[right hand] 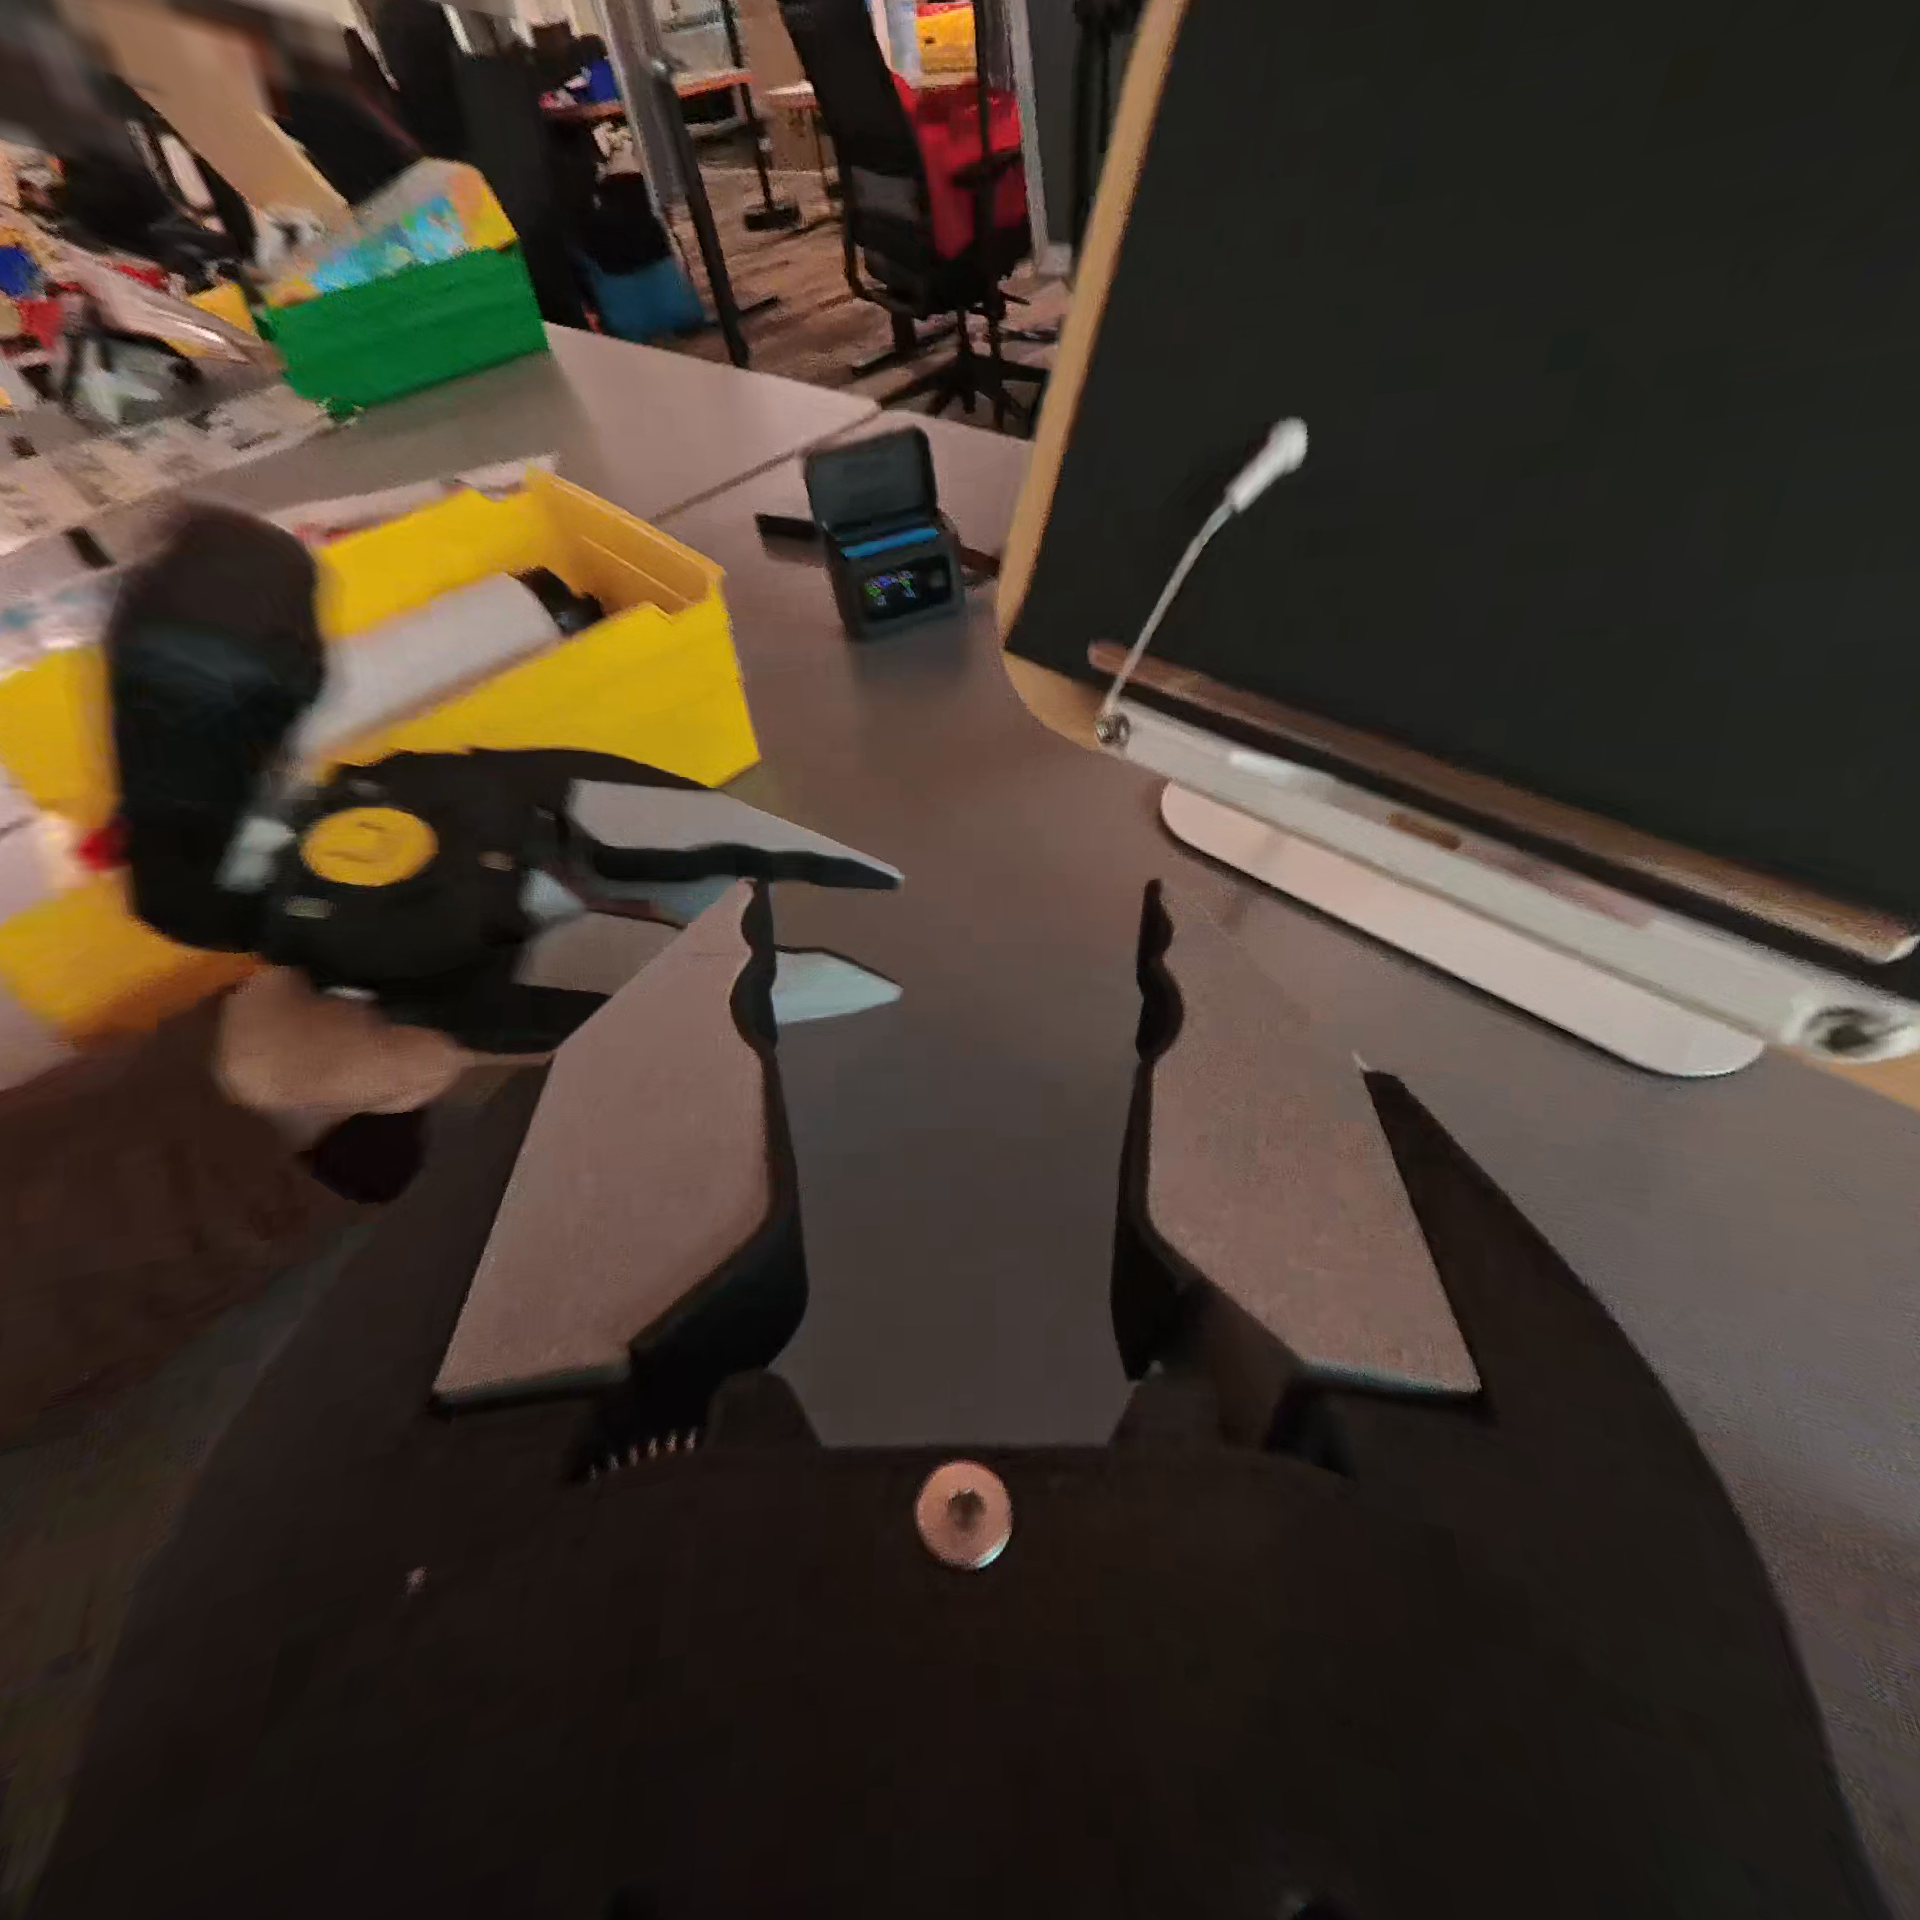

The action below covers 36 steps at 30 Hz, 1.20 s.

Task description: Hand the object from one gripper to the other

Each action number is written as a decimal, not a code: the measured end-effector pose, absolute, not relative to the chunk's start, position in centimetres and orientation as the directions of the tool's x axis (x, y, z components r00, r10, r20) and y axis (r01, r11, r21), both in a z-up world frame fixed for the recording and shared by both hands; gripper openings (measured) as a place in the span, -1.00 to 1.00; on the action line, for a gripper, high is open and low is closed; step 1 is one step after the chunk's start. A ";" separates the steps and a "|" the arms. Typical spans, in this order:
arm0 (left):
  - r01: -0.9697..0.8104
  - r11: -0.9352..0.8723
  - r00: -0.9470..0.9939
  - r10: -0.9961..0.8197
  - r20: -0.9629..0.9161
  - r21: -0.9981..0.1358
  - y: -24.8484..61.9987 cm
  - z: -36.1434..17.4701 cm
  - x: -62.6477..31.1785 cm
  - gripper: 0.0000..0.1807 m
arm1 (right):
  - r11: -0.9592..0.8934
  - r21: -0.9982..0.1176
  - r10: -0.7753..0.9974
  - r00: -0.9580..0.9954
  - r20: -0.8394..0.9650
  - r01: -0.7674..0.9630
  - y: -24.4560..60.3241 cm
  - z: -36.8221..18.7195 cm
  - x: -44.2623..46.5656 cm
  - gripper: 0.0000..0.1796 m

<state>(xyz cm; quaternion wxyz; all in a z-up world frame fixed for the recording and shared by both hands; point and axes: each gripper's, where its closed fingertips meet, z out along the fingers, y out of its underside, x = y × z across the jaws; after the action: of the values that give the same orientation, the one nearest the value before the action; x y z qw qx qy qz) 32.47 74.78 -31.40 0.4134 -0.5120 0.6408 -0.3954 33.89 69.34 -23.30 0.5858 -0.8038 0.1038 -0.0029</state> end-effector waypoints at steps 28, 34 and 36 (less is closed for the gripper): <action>-0.312 0.188 0.072 -0.973 -0.221 -0.931 83.5 -17.4 16.5 -0.56 | -0.443 -0.890 -0.231 0.973 -0.005 -0.109 71.1 -33.5 38.2 -0.27; -0.605 -0.014 0.189 -0.974 -0.126 -0.796 92.9 -26.9 16.0 -0.60 | -0.436 -0.892 -0.243 0.970 -0.012 -0.121 71.0 -33.4 38.2 -0.27; -0.686 -0.083 0.202 -0.976 -0.081 -0.723 93.8 -29.9 16.2 -0.55 | -0.439 -0.891 -0.242 0.970 -0.003 -0.112 71.0 -33.4 37.9 -0.28</action>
<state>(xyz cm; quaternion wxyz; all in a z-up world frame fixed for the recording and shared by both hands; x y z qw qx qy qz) 16.24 93.77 -29.88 0.3291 -0.7021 0.5919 -0.2200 37.92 70.99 -33.44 0.5191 -0.8459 0.1048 -0.0625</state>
